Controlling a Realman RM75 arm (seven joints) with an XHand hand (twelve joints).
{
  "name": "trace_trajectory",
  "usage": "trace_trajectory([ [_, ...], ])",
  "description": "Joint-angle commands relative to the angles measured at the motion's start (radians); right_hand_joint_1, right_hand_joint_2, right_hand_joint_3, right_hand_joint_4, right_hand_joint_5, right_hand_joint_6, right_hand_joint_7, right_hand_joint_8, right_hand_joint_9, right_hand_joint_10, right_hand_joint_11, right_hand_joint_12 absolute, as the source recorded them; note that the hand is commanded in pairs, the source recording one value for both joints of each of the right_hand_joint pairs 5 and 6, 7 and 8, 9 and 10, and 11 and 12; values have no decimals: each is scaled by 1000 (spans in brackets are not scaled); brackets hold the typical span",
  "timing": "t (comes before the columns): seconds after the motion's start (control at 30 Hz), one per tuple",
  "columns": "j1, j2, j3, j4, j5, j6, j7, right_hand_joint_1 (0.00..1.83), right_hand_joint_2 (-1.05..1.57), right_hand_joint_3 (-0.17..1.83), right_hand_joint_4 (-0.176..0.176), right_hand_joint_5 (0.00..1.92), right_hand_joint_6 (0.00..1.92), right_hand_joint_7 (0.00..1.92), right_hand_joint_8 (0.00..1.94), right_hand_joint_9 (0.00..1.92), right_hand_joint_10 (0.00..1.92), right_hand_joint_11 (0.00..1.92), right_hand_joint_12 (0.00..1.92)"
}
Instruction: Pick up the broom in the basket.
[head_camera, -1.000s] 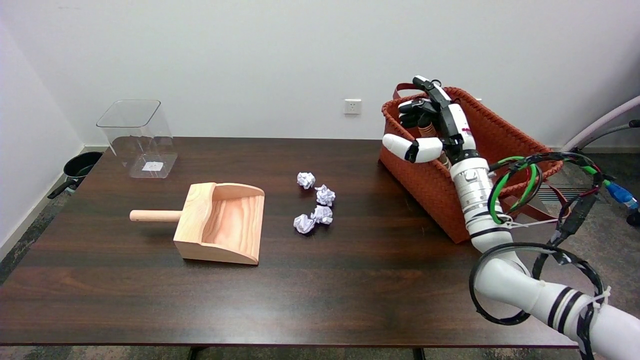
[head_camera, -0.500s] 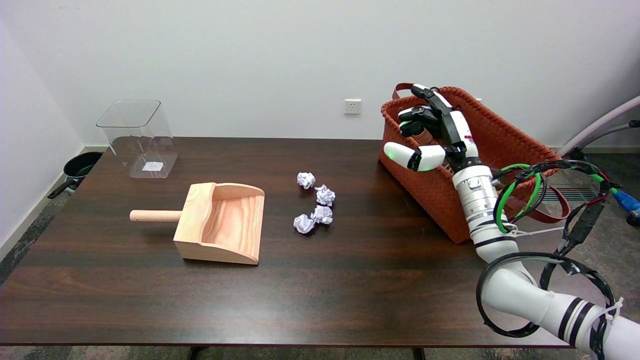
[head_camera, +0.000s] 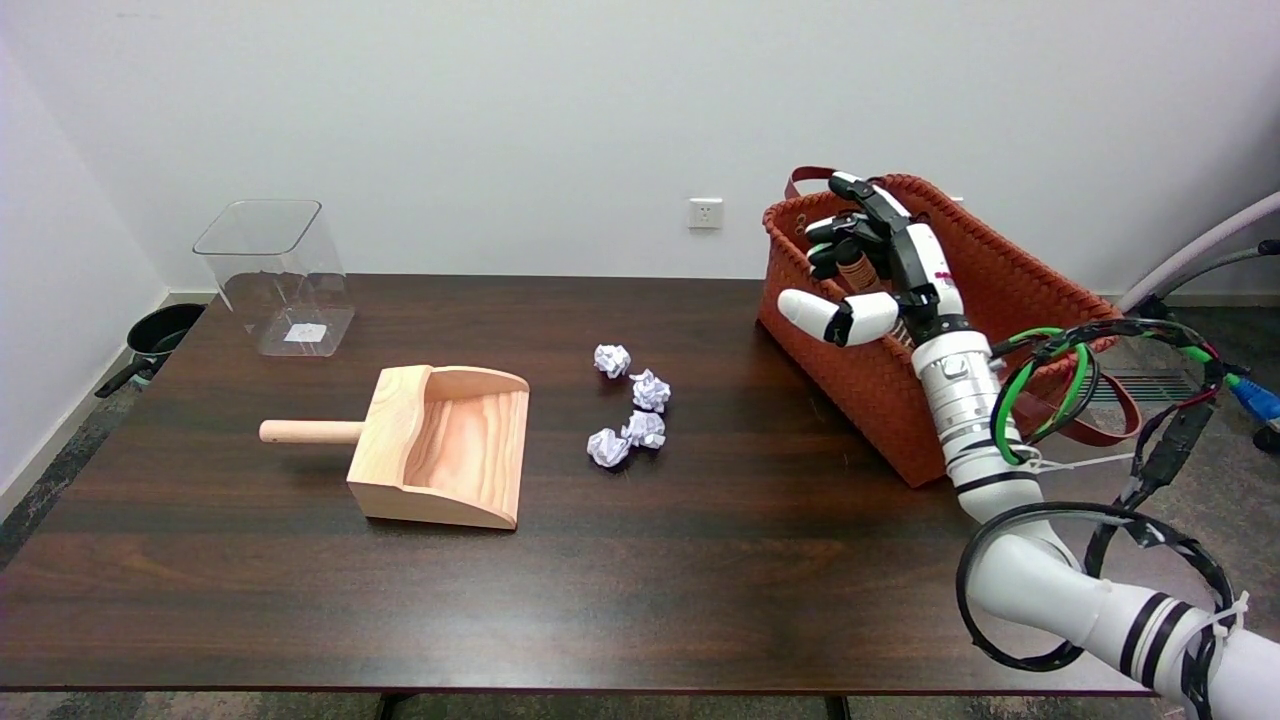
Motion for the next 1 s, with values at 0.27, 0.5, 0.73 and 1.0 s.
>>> trace_trajectory([
  [0.27, 17, 8, 3, 55, 8, 1, 2, 1070, -72, 950, 0, 328, 328, 790, 790, 889, 889, 898, 898],
  [0.5, 14, 7, -3, 91, 13, 9, 2, 1060, -71, 948, 0, 401, 401, 801, 801, 895, 895, 883, 883],
  [0.73, 12, 5, -5, 115, 43, 11, 3, 1063, -72, 963, 0, 429, 429, 809, 809, 895, 895, 865, 865],
  [1.0, 22, 5, -7, 128, 47, 11, 5, 1004, 352, 861, 0, 1225, 1225, 1202, 1202, 1317, 1317, 1159, 1159],
])
